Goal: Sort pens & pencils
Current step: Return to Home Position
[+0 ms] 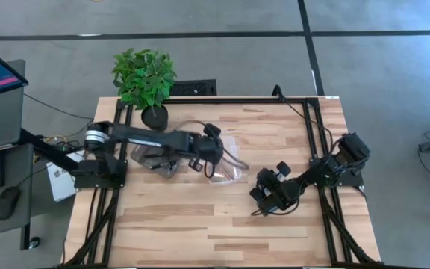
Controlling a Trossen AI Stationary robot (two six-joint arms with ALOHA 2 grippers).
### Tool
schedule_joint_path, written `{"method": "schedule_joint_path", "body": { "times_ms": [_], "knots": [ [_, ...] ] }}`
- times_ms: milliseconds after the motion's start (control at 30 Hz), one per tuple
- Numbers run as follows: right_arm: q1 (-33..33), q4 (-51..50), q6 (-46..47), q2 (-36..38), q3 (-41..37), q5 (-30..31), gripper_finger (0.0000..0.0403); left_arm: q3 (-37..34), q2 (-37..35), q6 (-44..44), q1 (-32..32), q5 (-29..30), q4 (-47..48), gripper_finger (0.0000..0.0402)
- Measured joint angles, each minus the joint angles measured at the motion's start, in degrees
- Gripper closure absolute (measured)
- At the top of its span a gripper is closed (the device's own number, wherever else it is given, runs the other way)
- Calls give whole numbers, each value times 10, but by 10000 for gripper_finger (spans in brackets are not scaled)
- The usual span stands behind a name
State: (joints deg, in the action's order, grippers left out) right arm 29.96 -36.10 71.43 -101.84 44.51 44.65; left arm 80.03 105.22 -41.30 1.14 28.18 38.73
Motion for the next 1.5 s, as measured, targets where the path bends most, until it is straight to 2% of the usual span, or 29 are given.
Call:
{"method": "schedule_joint_path", "body": {
  "times_ms": [100,167,333,467,633,800,933,1000,1167,1267,1400,1500],
  "knots": [
    [3,-4,-22,32,1,36,334,2,-60,68,24,-132,-2,345],
    [2,-16,-55,63,0,44,334,2,-95,102,43,-173,-2,344],
    [-9,-19,-156,162,1,125,334,0,-182,161,82,-264,-14,344],
    [-26,-16,-258,256,1,158,334,-35,-251,160,97,-290,-70,344],
    [-53,22,-397,373,2,147,334,-102,-345,163,118,-288,-118,344],
    [-94,127,-575,474,-3,36,334,-189,-440,171,139,-290,-152,344],
    [-156,291,-732,547,-52,-100,334,-276,-509,188,154,-289,-214,344],
    [-197,342,-774,584,-86,-152,334,-320,-544,196,162,-285,-254,344],
    [-309,327,-771,690,-158,-187,334,-404,-625,201,179,-229,-297,344],
    [-376,326,-759,754,-203,-243,334,-434,-669,209,186,-191,-297,344],
    [-454,360,-759,839,-263,-330,334,-471,-722,225,189,-187,-298,344],
    [-498,361,-758,887,-295,-368,334,-496,-755,235,189,-187,-302,344]
  ]
}}
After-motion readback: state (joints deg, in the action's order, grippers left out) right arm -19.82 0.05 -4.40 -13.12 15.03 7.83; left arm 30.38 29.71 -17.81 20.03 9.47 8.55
